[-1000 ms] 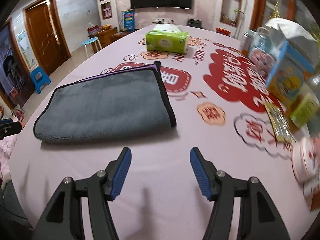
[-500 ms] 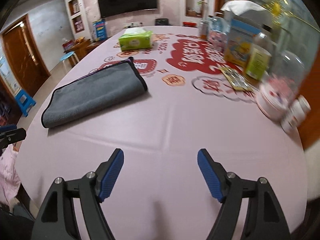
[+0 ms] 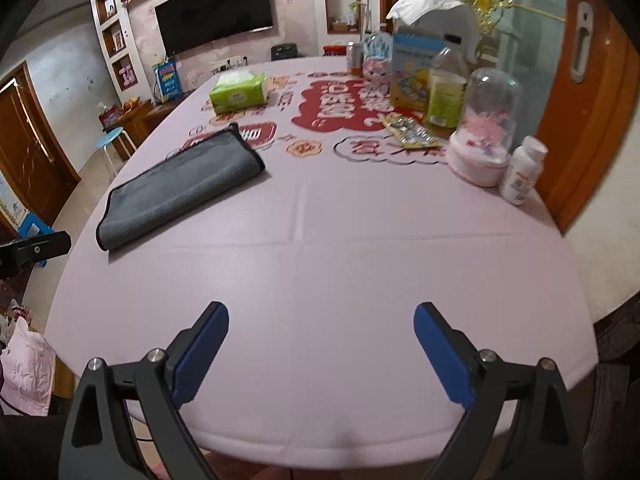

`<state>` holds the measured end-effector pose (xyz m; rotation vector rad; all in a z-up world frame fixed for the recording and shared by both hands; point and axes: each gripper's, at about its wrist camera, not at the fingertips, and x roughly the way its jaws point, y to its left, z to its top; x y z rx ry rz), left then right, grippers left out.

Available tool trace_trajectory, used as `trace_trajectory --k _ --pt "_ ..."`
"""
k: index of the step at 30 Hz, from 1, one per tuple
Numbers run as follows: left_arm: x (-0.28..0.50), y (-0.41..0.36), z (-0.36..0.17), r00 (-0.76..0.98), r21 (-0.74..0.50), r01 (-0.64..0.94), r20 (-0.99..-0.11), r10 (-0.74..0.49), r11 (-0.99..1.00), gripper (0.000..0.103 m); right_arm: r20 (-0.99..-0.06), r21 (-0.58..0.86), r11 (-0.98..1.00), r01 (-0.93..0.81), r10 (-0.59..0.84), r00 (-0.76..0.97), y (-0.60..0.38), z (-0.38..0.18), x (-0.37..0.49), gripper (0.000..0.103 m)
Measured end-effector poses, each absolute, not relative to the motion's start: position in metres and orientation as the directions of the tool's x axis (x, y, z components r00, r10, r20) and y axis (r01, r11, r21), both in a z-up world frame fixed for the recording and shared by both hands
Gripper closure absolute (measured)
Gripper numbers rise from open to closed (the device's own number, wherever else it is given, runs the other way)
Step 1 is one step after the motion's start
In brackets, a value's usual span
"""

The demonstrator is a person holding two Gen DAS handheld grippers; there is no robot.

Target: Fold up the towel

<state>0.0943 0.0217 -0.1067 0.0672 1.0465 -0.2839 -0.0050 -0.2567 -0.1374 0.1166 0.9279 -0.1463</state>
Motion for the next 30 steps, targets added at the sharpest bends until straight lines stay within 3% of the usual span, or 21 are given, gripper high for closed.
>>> trace_trajectory --k 9,14,24,30 --pt "0.083 -0.013 -0.065 0.491 -0.04 0.263 -0.854 -0.17 0.964 0.022 -0.793 0.052 0.993 0.106 -0.024 0.609 -0.27 -0.089 -0.014 0.007" --pt "0.074 -0.026 -0.039 0.53 -0.026 0.237 -0.834 -0.152 0.971 0.019 -0.797 0.059 0.996 0.07 0.004 0.604 -0.271 -0.061 -0.011 0.0" --pt "0.05 -0.039 -0.014 0.58 -0.012 0.234 -0.801 -0.15 0.972 0.013 -0.808 0.209 0.974 0.089 0.121 0.576 -0.269 -0.032 -0.014 0.0" --pt "0.041 -0.041 -0.01 0.615 0.029 0.204 -0.781 -0.105 0.979 0.013 -0.805 0.184 0.977 0.108 0.087 0.587 -0.256 -0.033 -0.017 0.0"
